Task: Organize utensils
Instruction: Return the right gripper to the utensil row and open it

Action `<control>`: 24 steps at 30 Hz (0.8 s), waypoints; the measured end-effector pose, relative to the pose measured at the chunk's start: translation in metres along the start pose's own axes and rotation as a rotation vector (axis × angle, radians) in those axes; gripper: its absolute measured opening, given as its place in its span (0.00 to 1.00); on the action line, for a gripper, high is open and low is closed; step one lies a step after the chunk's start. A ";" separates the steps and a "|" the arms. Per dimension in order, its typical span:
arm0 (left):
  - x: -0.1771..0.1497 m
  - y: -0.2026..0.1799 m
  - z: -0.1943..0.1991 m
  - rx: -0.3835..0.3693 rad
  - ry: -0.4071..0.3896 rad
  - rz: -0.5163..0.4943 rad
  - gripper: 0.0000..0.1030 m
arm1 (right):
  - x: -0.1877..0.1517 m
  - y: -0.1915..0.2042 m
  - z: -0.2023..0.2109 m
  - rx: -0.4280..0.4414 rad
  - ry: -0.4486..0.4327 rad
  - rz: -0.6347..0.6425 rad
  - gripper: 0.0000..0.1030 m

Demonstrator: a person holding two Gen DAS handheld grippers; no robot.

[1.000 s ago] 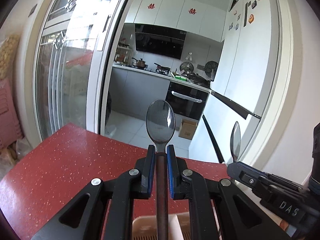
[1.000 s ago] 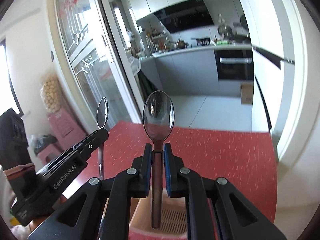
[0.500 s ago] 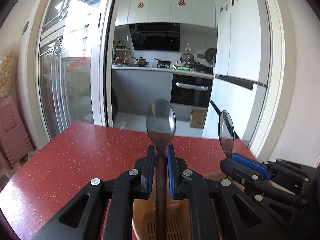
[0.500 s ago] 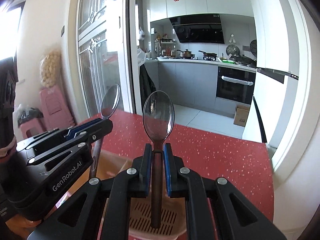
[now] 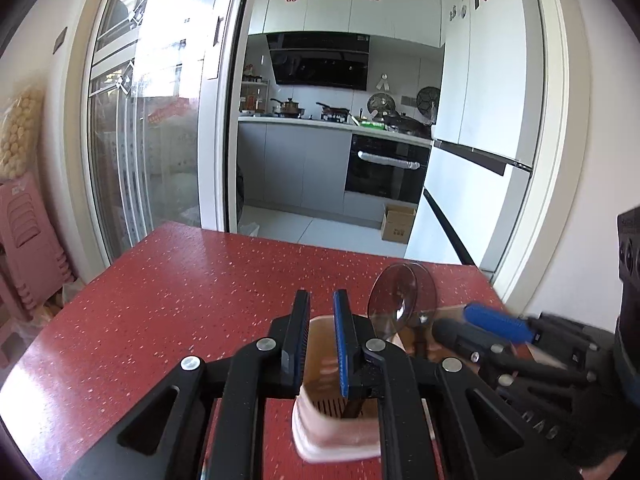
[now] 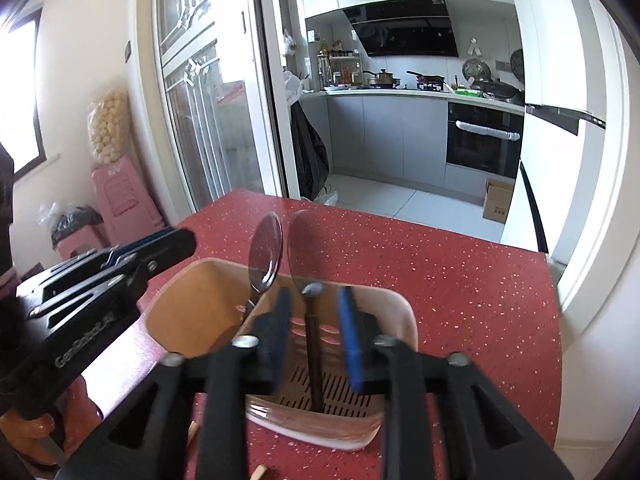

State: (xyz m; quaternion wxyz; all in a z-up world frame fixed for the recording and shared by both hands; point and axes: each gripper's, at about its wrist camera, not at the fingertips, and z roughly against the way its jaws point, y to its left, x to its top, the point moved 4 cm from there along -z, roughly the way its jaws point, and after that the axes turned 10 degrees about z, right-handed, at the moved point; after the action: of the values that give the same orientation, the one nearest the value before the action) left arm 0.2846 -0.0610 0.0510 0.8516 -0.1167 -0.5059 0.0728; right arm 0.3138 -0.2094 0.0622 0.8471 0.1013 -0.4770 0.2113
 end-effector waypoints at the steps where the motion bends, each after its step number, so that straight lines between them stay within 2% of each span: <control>1: 0.000 0.002 0.005 0.000 0.015 -0.002 0.40 | 0.001 0.000 0.006 -0.002 -0.004 -0.010 0.46; 6: -0.015 0.016 0.023 0.026 0.132 0.013 0.41 | -0.005 0.002 0.036 0.034 0.023 -0.088 0.61; 10: -0.040 0.037 0.041 0.057 0.235 0.061 0.41 | -0.027 0.008 0.058 0.051 0.077 -0.144 0.67; 14: -0.073 0.054 0.061 0.095 0.305 0.058 0.41 | -0.065 0.015 0.072 0.062 0.181 -0.223 0.73; 17: -0.096 0.064 0.077 0.114 0.330 0.058 0.43 | -0.096 0.020 0.078 0.066 0.257 -0.274 0.74; 18: -0.103 0.069 0.081 0.118 0.339 0.064 0.53 | -0.104 0.020 0.080 0.061 0.274 -0.283 0.75; 19: -0.109 0.073 0.086 0.126 0.346 0.071 0.94 | -0.114 0.022 0.082 0.054 0.295 -0.293 0.75; 20: -0.115 0.079 0.093 0.144 0.343 0.085 1.00 | -0.121 0.024 0.084 0.048 0.312 -0.301 0.75; 22: -0.122 0.089 0.106 0.141 0.313 0.108 1.00 | -0.134 0.027 0.086 0.040 0.336 -0.319 0.77; 24: -0.132 0.097 0.109 0.159 0.332 0.108 1.00 | -0.150 0.029 0.088 0.033 0.369 -0.344 0.77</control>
State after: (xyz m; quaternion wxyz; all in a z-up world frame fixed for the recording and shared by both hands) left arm 0.1252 0.0137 -0.0369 0.9246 -0.0866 -0.3443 0.1378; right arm 0.1648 -0.2562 -0.0202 0.9416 0.1545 -0.2863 0.0869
